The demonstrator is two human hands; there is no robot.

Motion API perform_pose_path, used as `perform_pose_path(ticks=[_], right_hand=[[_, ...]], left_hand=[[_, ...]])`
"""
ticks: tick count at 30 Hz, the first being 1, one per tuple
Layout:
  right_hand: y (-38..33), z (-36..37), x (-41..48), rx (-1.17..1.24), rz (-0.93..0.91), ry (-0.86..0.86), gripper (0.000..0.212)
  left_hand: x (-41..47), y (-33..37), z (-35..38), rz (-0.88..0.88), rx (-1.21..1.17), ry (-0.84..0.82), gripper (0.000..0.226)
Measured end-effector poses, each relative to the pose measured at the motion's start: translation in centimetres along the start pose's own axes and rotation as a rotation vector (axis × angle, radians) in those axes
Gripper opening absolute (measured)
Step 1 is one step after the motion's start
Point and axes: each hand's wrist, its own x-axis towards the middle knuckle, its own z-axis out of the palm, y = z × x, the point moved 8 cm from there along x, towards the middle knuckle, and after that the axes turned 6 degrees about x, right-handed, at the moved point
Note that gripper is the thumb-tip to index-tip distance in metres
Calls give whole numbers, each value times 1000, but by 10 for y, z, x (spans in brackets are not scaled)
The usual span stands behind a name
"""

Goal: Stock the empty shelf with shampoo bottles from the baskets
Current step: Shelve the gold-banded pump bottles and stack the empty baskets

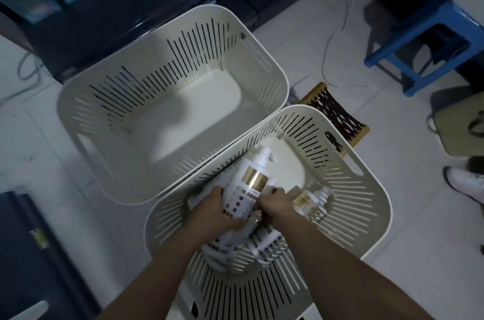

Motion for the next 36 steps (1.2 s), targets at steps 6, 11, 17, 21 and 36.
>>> perform_pose_path(ticks=[6, 11, 17, 21, 36], right_hand=[[3, 2, 0, 81, 30, -5, 23], [-14, -13, -25, 130, -143, -3, 23], [-76, -40, -81, -143, -613, 10, 58], [-109, -59, -134, -209, -808, -43, 80], [-145, -8, -317, -146, -1021, -433, 61]], left_hand=[[-23, -5, 7, -10, -454, -144, 58], [-52, 14, 2, 96, -649, -229, 52], [-95, 21, -4, 163, -871, -219, 81], [-125, 26, -13, 231, -1003, -134, 82], [-275, -27, -64, 395, -1505, 424, 88]])
